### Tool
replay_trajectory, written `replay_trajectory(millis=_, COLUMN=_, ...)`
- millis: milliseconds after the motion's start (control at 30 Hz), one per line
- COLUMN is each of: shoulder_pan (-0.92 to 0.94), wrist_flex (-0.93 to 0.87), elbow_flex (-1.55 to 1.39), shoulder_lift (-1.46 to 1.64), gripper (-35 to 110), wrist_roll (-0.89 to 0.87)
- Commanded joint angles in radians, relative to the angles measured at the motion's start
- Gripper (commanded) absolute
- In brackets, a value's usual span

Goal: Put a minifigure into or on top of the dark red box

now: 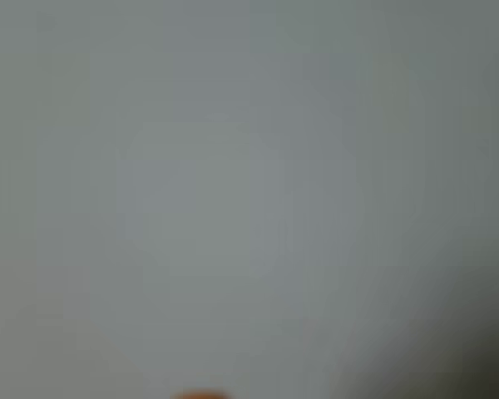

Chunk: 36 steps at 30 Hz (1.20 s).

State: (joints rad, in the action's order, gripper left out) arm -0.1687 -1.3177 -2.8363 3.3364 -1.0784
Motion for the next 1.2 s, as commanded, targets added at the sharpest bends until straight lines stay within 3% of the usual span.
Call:
replay_trajectory(millis=0, shoulder_pan=0.002, wrist_flex=0.031, elbow_flex=0.023, shoulder_lift=-0.009, gripper=20, wrist_roll=-0.156)
replay_trajectory(millis=233, shoulder_pan=-0.031, wrist_flex=0.201, elbow_flex=-0.032, shoulder_lift=-0.129, gripper=21, wrist_roll=-0.446)
replay_trajectory(millis=433, shoulder_pan=-0.057, wrist_flex=0.275, elbow_flex=0.080, shoulder_lift=-0.420, gripper=23, wrist_roll=-0.604)
replay_trajectory(millis=633, shoulder_pan=-0.087, wrist_flex=0.287, elbow_flex=0.350, shoulder_lift=-0.821, gripper=24, wrist_roll=-0.653)
replay_trajectory(millis=833, shoulder_pan=-0.109, wrist_flex=0.337, elbow_flex=0.374, shoulder_lift=-0.925, gripper=25, wrist_roll=-0.764)
replay_trajectory(millis=1167, shoulder_pan=-0.046, wrist_flex=0.345, elbow_flex=0.500, shoulder_lift=-1.118, gripper=26, wrist_roll=-0.776)
